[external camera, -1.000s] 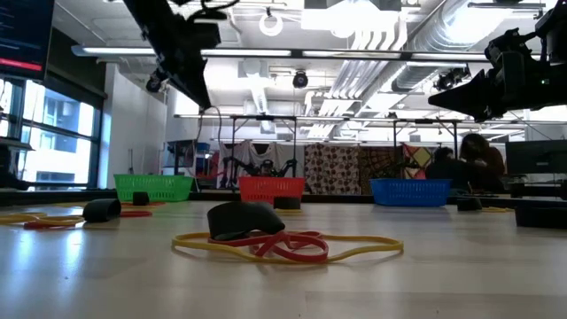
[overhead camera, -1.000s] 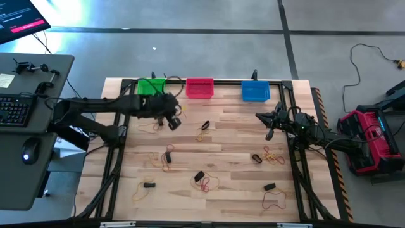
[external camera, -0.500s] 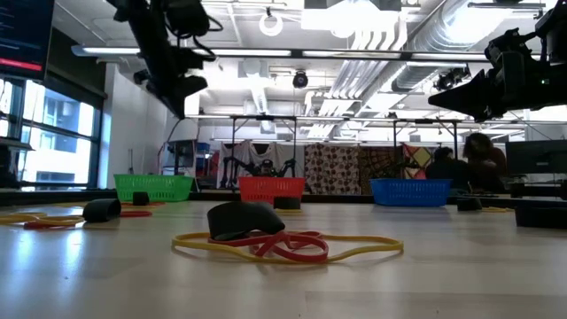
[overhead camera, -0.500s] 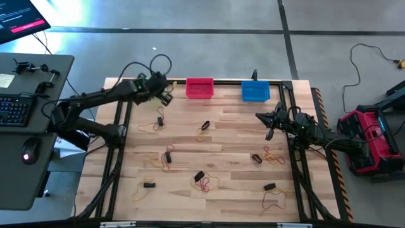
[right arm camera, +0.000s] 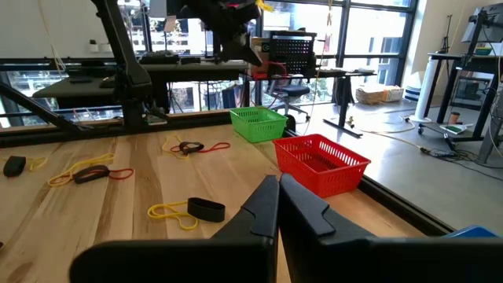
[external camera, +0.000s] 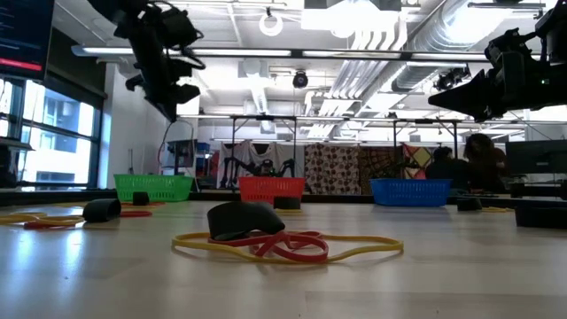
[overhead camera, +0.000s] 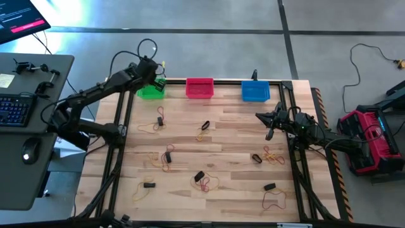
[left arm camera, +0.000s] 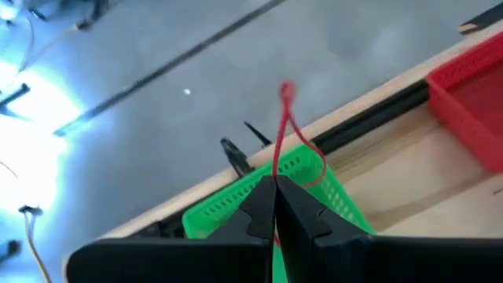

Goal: Sort rubber bands into baskets
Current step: Put the red rubber band into the green bin

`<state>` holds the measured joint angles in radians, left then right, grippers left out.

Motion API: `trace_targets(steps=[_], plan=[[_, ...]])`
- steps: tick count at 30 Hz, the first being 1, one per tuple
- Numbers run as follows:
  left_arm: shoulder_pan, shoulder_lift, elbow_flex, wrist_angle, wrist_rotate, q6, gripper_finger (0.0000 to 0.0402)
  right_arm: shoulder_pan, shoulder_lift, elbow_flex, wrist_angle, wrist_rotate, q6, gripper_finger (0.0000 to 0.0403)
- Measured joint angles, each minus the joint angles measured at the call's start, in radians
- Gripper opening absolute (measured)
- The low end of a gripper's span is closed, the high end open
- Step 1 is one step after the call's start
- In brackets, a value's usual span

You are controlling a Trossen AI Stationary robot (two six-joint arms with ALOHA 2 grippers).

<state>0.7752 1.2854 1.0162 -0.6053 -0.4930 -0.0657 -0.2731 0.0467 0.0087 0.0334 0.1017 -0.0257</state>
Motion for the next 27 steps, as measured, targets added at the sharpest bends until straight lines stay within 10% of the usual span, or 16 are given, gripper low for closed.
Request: trace_targets(steps=[27], plan=[[0.194,0.229,-0.115,0.069,0.205,0.148,0.0,0.0,0.0,0.0,0.0,0.0,0.0,0.0]])
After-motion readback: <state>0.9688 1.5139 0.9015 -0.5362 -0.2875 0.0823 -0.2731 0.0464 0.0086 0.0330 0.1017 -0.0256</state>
